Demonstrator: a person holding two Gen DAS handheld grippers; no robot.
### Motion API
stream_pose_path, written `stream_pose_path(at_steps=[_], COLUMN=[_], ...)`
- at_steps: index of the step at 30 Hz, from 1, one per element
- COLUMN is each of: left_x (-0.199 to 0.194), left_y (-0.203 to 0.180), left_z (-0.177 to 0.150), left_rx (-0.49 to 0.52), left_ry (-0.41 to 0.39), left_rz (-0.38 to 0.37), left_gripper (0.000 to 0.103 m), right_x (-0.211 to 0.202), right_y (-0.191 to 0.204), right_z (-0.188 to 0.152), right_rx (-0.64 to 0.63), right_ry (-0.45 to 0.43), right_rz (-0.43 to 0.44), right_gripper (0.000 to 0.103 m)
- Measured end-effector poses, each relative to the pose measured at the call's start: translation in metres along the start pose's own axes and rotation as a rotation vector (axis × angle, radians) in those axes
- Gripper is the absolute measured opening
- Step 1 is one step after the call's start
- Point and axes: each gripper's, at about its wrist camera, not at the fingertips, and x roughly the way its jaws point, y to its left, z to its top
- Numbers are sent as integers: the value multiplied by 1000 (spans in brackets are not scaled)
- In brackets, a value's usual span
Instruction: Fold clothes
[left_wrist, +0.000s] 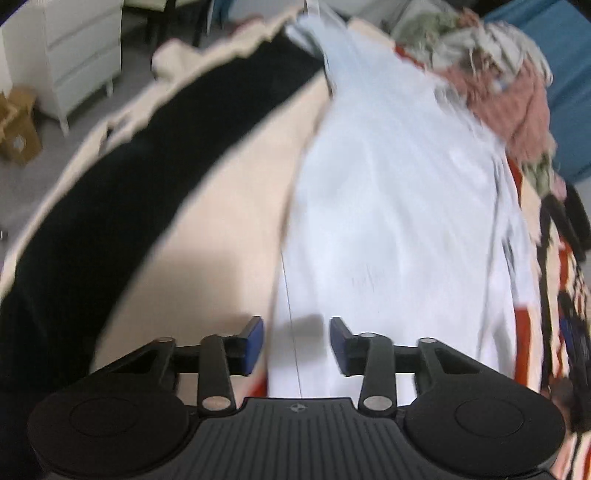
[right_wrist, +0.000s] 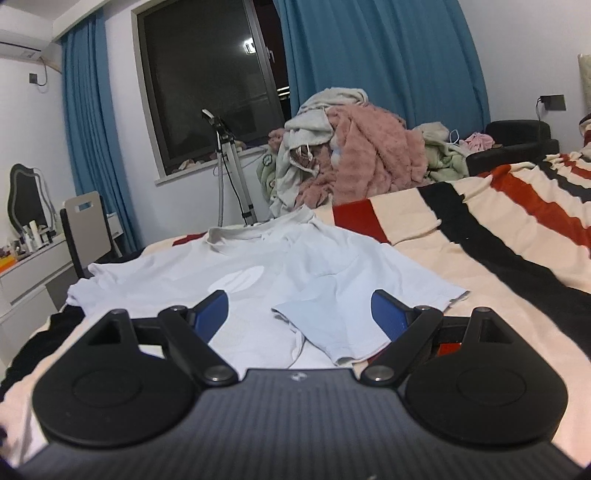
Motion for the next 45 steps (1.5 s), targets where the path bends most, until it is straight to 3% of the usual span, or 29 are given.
stream_pose_path(at_steps=[9, 11, 13, 15, 22, 25, 29, 31, 34, 42, 45], left_x=[11, 15, 8, -6, -64, -70, -77, -80, -88, -92, -83], left_y=[-30, -33, -30, -26, -8, -11, -20, -35, -56, -124, -162], left_z=[-48, -50, -49, -47, -48, -49, -52, -58, -66, -71, -82], left_rx=[170, 194, 176, 164, 179, 182, 213, 262, 325, 435, 499], left_ry=[114, 113, 109, 101, 50, 38, 17, -22, -119, -462, -540], left_rz=[136, 169, 164, 161, 260, 256, 239, 228, 187, -14, -40], left_gripper=[40, 36, 8, 7, 6, 7, 23, 50, 73, 97, 98], right_x=[-39, -44, -50, -57, -69, -72, -75, -76, -79, -88, -88], right_y=[-1, 3, 5, 6, 9, 11, 12, 13, 14, 18, 20], right_z=[0, 0, -1, 0, 6, 8, 12, 13, 16, 24, 26], right_rx=[4, -26, -44, -53, -71, -73, -75, -75, -77, -106, -126], right_ry=[36, 30, 30, 27, -8, -13, -19, -22, -27, -65, -75], right_rz=[-19, -16, -7, 2, 15, 19, 25, 27, 31, 40, 33], right_gripper=[86, 86, 86, 86, 86, 86, 86, 86, 86, 86, 86])
